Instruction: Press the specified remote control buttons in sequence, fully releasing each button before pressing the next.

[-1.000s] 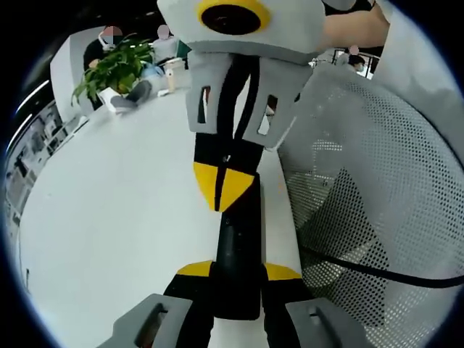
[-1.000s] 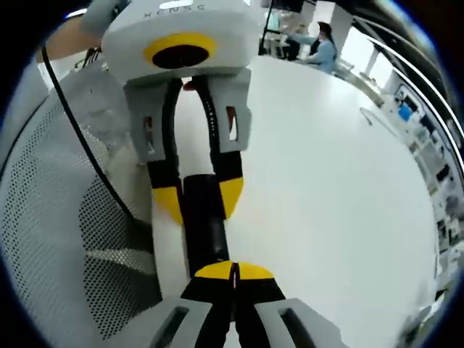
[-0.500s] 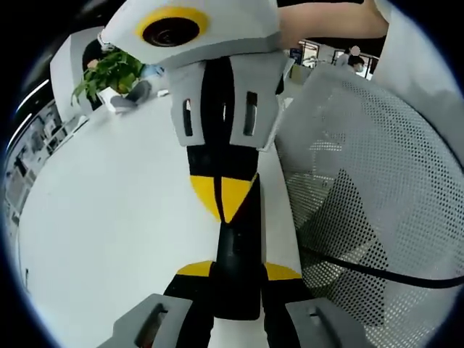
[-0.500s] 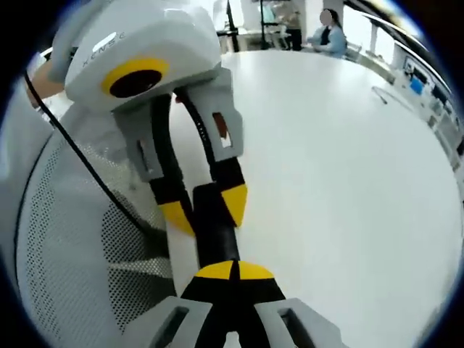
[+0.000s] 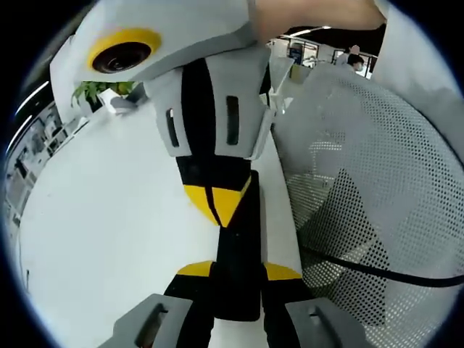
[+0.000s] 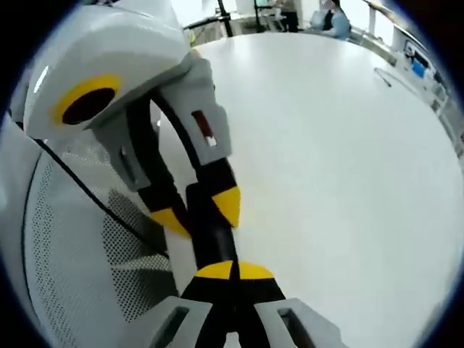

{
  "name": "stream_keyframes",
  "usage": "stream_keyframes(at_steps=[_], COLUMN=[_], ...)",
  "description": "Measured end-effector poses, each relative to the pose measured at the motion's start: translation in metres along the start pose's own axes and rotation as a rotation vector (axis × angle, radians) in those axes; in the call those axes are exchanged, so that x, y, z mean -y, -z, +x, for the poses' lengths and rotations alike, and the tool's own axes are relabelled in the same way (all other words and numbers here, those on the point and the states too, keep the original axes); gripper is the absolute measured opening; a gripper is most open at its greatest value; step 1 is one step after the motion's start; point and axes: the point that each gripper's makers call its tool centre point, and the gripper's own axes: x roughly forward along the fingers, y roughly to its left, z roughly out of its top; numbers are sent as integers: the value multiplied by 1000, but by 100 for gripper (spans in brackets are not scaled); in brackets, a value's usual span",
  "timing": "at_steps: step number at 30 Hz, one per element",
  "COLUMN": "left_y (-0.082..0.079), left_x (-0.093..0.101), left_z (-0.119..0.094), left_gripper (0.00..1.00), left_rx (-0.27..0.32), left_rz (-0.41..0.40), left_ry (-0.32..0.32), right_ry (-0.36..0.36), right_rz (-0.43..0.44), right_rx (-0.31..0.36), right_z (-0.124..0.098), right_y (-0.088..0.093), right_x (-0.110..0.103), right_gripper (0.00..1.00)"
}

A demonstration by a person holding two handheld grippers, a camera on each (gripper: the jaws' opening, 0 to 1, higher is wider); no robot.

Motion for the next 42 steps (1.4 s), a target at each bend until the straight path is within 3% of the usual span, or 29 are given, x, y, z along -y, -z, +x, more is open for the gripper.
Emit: stream_keyframes(at_steps=[4,7,10,15,17,21,27,32,38,42], left_y=[0,0,0,0,0,0,0,0,0,-1], left_x=[0,0,0,0,0,0,3,-1,0,0], left_z=[0,0,0,-1,-1,-1,-1,-1,-1,0], left_gripper=[23,23,23,23,23,23,23,23,23,23], left_rx=[-1,5,12,21,21,14,31,33,46,47], left_rz=[-5,-6,-12,-17,-17,-16,-42,-37,-42,-38], left_ry=[5,3,-7,-10,-3,2,7,13,10,-5], right_ry=[-9,-8,81,110,77,74,116,145,165,187], right_rz=[42,47,-31,-61,-48,-34,-203,-232,-177,-184], right_rx=[-3,55,100,183,160,170,106,82,128,167], right_z=[0,-2,-5,-7,-2,-2,0,1,1,0], right_y=[1,1,1,-10,-7,-7,-8,-7,-8,-8], right_x=[1,0,-6,-17,-19,-17,-19,-20,-18,-19], right_gripper=[0,0,0,0,0,0,0,0,0,0])
